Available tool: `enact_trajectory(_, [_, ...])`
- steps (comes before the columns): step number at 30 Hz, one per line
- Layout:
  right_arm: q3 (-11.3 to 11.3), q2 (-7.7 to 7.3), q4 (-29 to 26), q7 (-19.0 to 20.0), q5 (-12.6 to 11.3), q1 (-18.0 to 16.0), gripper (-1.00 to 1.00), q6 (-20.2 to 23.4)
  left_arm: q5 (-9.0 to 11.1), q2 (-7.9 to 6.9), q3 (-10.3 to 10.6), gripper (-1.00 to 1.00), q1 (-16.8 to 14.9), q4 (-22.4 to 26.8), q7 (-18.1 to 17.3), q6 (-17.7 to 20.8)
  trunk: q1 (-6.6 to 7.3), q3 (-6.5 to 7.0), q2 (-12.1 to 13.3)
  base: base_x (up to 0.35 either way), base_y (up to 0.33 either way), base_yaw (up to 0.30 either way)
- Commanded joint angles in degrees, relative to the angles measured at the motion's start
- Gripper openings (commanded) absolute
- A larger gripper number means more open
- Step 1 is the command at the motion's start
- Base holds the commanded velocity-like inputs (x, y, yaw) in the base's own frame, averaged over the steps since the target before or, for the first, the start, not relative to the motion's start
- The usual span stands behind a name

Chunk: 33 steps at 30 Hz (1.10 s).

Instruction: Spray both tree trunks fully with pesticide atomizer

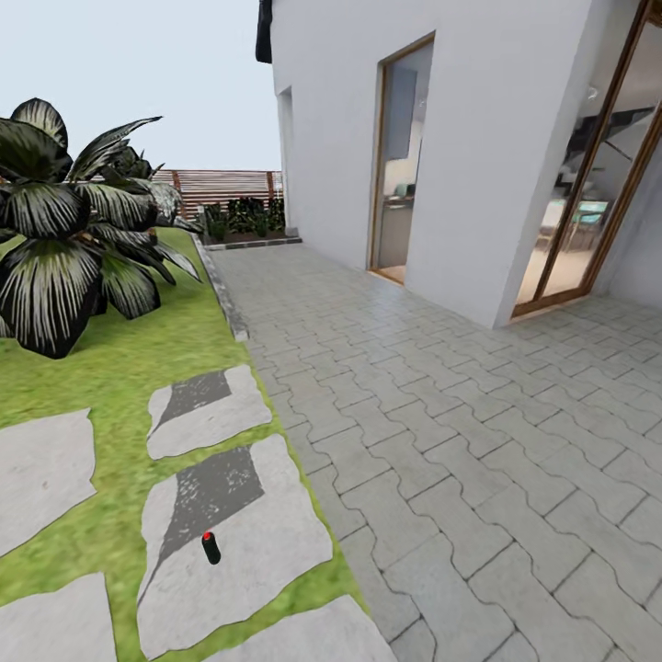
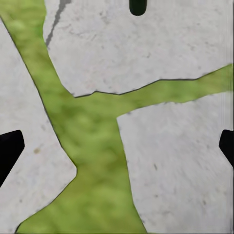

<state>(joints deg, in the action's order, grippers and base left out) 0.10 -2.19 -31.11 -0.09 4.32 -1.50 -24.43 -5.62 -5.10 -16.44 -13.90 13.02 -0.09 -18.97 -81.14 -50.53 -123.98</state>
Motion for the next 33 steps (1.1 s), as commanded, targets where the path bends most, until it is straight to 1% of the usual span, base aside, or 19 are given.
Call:
enact_trajectory(1, [-0.01, -0.01, 0.0, 0.0, -0.02, 0.0, 1.0, 0.0, 0.0, 0.0, 0.02, 1.0, 0.01, 0.0, 0.0, 0.0, 0.01, 0.0, -0.01, 0.164, -0.232, 0.0])
enact_trajectory(24, [-0.01, -0.01, 0.0, 0.0, -0.01, 0.0, 1.0, 0.0, 0.0, -0.07, 0.0, 1.0, -0.06, -0.01, 0.14, 0.06, 0.01, 0.0, -0.01, 0.131, -0.251, 0.001])
enact_trajectory(28, [-0.01, -0.01, 0.0, 0.0, -0.01, 0.0, 1.0, 0.0, 0.0, -0.08, 0.0, 1.0, -0.07, -0.01, 0.17, 0.07, 0.01, 0.0, -0.01, 0.18, -0.255, 0.102])
enact_trajectory(33, [-0.01, -0.01, 0.0, 0.0, -0.01, 0.0, 1.0, 0.0, 0.0, -0.07, 0.0, 1.0, -0.07, -0.01, 0.17, 0.07, 0.01, 0.0, -0.01, 0.186, -0.255, 0.226])
